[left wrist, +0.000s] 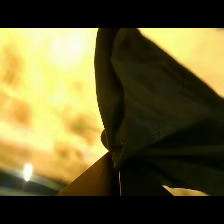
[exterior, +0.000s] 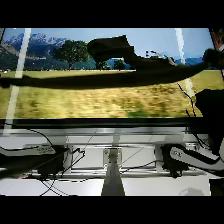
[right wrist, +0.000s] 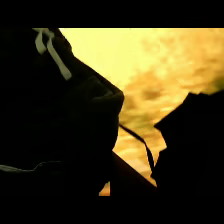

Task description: Fold the clothes and pants, and hang the long-sleeved shirts on hangers.

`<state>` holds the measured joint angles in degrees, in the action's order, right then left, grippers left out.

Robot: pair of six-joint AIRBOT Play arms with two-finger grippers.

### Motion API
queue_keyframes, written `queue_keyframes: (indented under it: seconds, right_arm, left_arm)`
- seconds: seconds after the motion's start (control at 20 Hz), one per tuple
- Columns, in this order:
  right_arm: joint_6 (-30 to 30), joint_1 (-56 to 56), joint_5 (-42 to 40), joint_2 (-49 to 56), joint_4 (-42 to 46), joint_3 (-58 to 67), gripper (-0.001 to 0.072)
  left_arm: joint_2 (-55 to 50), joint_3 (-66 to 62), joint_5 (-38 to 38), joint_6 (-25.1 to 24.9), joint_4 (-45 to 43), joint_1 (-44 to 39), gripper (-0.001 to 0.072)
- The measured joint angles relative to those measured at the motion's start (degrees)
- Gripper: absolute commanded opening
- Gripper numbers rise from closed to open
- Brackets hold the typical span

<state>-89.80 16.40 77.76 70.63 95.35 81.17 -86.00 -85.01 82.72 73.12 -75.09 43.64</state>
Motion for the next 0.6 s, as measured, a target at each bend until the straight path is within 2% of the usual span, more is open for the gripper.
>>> queue_keyframes:
  seconds: [0.35, 0.6]
  right_arm:
    - [3.1, 0.42, -1.36, -19.76, 0.42, -32.92, 0.005]
    - [3.37, 0.42, -2.23, -28.04, -0.17, -46.42, 0.005]
  left_arm:
    - [0.0, 8.96, 2.23, -0.22, -7.63, 6.78, 0.0019]
    - [1.46, 14.38, 2.43, -1.11, -13.64, 7.65, 0.0018]
